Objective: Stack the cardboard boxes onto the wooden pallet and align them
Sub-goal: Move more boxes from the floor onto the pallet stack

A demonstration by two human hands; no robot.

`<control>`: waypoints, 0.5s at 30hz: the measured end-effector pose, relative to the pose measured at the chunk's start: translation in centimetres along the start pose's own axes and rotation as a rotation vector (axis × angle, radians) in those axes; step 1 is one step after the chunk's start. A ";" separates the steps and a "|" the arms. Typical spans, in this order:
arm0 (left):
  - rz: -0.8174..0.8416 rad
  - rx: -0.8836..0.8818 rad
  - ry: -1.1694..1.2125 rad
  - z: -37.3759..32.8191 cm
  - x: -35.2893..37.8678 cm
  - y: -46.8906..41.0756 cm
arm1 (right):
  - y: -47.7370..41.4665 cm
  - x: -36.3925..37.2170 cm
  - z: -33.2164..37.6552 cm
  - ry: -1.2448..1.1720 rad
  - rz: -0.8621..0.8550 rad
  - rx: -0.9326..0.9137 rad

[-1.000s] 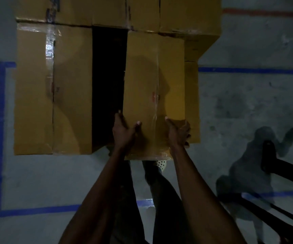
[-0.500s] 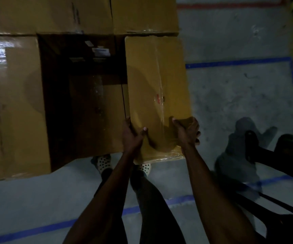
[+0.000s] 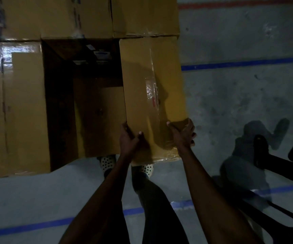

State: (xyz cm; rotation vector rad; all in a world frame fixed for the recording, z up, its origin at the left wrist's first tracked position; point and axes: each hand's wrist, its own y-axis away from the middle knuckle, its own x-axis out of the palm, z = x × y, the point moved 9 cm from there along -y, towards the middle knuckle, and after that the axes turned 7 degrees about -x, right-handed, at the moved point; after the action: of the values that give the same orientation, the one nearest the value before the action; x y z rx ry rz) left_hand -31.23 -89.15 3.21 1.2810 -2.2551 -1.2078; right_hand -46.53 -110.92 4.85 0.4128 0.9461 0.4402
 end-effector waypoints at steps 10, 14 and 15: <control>0.002 0.092 -0.109 -0.3 0.3 -0.6 | -0.3 0.8 -0.5 0.021 0.030 -0.001; -0.032 0.085 -0.132 -0.7 0.6 -1.2 | -1.2 0.8 -0.2 0.000 0.041 -0.022; -0.035 0.079 -0.140 -0.7 0.6 -1.4 | -1.3 0.9 -0.1 -0.001 0.049 -0.026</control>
State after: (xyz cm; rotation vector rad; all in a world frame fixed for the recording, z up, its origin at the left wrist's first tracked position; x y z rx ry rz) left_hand -30.40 -90.35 2.46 1.3073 -2.4110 -1.2687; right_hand -45.96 -111.57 3.49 0.4135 0.9301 0.4967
